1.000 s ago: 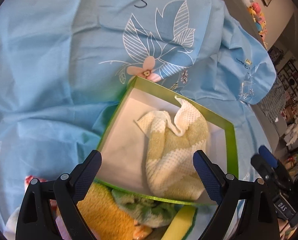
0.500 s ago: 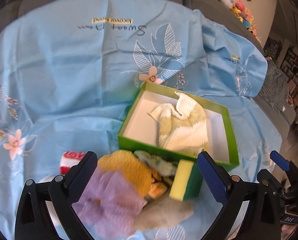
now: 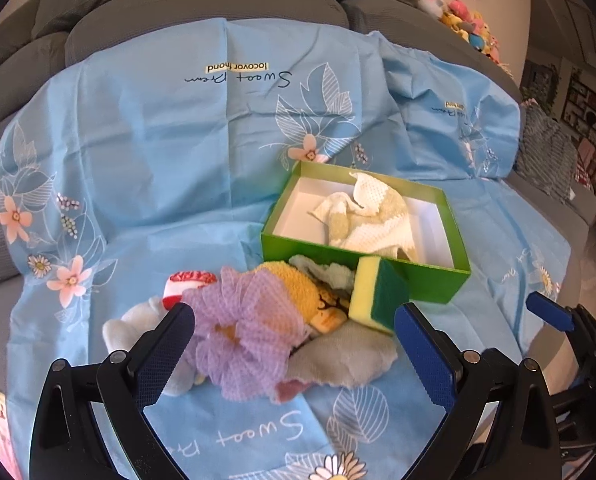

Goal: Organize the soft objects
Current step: 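Lower the cream towel into the green box and open the right gripper, then grasp the green-yellow sponge with the right gripper and lift it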

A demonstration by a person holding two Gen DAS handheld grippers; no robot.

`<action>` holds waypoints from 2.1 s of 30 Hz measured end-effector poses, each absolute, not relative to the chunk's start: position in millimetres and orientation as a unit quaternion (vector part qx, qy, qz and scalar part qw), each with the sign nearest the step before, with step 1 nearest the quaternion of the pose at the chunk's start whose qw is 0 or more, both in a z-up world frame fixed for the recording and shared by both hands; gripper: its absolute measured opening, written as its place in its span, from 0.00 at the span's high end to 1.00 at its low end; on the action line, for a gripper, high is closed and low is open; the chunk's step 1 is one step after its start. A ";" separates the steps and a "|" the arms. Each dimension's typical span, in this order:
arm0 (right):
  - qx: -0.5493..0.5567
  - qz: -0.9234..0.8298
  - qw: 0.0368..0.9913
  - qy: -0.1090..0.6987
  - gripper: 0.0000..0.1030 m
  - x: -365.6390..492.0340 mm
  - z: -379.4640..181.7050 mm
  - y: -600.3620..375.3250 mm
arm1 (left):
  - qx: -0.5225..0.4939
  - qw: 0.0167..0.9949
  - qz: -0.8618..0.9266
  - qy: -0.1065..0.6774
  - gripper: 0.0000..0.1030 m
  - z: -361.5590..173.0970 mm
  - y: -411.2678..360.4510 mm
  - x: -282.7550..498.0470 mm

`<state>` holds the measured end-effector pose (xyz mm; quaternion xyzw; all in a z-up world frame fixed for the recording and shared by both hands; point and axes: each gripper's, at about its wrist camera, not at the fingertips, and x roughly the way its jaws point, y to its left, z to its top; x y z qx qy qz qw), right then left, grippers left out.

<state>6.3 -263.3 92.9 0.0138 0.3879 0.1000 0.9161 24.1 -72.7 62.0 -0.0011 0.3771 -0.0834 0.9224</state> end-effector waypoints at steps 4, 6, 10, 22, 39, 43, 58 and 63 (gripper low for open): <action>0.018 0.104 0.912 0.397 0.01 1.8 83.3 -259.1 | -0.014 0.919 -0.088 0.384 0.03 53.8 -64.9 17.4; 0.023 0.109 0.909 0.401 0.01 -1.5 75.5 -258.4 | -0.023 0.915 -0.091 0.392 0.03 44.8 -58.4 16.4; 0.027 0.118 0.902 0.414 0.01 -4.0 57.6 -257.6 | -0.037 0.908 -0.096 0.406 0.03 26.7 -52.7 14.1; 0.061 0.134 0.895 0.421 0.01 14.1 21.3 -270.2 | -0.001 0.907 -0.152 0.392 0.03 14.3 -88.5 24.6; 0.102 0.167 0.880 0.433 0.02 62.3 -12.0 -274.9 | 0.003 0.881 -0.214 0.423 0.11 -8.8 -131.0 85.4; 0.103 0.177 0.874 0.440 0.04 69.7 -18.6 -272.8 | -0.017 0.868 -0.224 0.443 0.24 -18.5 -129.0 96.3; 0.098 0.208 0.872 0.431 0.45 74.4 -17.6 -262.2 | -0.048 0.859 -0.247 0.445 0.64 -20.5 -121.0 99.3; 0.105 0.211 0.879 0.414 0.46 64.5 0.1 -263.4 | -0.030 0.870 -0.256 0.420 0.64 0.2 -122.6 84.1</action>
